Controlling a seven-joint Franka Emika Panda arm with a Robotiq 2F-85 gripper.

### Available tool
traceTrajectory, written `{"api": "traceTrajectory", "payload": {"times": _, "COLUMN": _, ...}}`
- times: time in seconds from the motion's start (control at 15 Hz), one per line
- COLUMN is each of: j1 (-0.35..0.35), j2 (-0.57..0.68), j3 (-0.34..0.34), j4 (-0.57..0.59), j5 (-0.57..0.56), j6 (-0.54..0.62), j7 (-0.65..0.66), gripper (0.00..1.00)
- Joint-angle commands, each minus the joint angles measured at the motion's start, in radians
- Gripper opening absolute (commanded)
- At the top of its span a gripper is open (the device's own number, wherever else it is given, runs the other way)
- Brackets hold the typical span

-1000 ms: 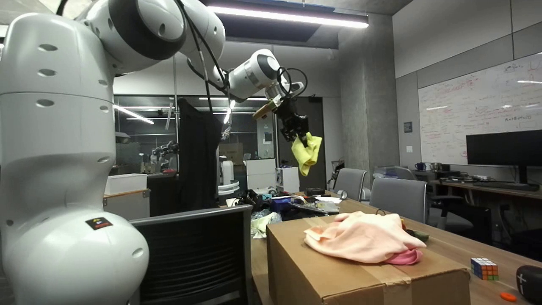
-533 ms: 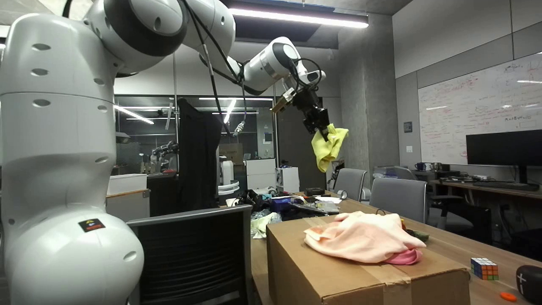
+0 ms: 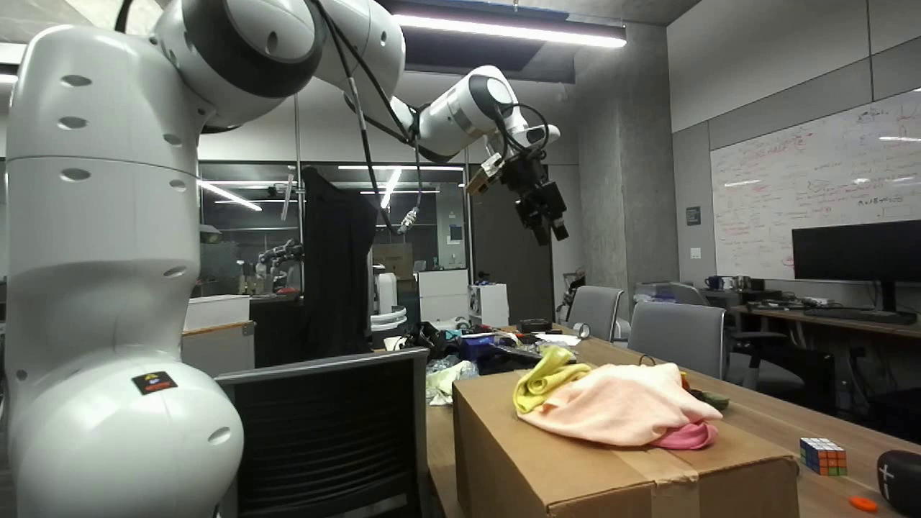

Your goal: Remove the two t-shirts and yellow towel from the backrest and put them on the brown box

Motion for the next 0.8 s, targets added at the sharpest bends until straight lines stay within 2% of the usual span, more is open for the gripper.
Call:
{"api": "traceTrajectory", "payload": {"times": 0.0, "j1": 0.004, "j2": -0.011, "j3": -0.001, "j4": -0.013, "j5": 0.070, "j6": -0.036, "j7": -0.121, "gripper": 1.00}}
{"api": "traceTrajectory", "payload": {"times": 0.4, "j1": 0.010, "j2": -0.079, "j3": 0.005, "j4": -0.126, "j5": 0.164, "j6": -0.149, "j7": -0.417, "gripper": 0.99}}
{"api": "traceTrajectory", "payload": {"times": 0.73, "j1": 0.020, "j2": -0.203, "j3": 0.008, "j4": -0.270, "j5": 0.166, "j6": -0.216, "j7": -0.670, "gripper": 1.00}}
